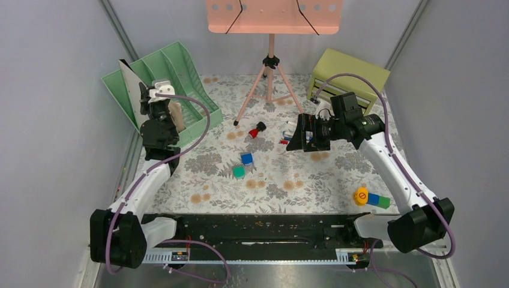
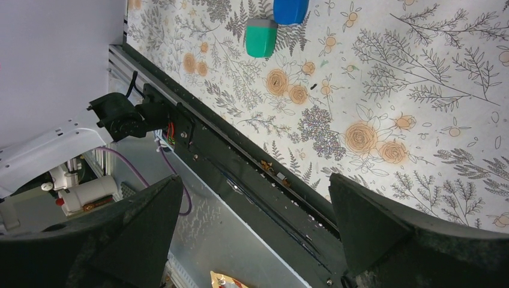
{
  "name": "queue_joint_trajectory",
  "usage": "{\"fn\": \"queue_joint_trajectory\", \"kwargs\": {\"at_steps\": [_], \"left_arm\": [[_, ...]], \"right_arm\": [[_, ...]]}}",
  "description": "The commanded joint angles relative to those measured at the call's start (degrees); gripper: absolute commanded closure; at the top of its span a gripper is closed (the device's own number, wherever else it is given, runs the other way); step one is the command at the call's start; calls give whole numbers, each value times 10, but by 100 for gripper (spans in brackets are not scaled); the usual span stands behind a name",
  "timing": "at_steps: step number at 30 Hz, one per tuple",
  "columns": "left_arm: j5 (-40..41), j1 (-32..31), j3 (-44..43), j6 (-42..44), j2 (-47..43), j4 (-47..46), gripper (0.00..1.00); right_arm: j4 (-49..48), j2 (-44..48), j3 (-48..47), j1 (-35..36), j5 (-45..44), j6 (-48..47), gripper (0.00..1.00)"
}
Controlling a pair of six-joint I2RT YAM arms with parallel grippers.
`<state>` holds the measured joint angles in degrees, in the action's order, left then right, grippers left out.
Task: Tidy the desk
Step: Place the folder in the storage box.
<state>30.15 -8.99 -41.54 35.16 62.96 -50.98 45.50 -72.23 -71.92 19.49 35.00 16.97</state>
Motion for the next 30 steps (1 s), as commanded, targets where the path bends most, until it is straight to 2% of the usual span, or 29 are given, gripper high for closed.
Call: {"fn": "queue_joint_trajectory", "kwargs": {"at_steps": [1,13,25,30], "left_arm": [[-34,9,5,5,29,-136,100],[-74,55,-24,-10,157,-223,100],[-106,83,-48,-15,231,-275,100],[-126,85,-59,-17,228,-278,100]], "right_arm": [[-12,-16,-22,-2,13,0,1],[-5,-32,-17,-1,8,-21,0],[10,-30,13,-1,-3,-58,0],[5,-23,20,-1,7,-53,1]]}}
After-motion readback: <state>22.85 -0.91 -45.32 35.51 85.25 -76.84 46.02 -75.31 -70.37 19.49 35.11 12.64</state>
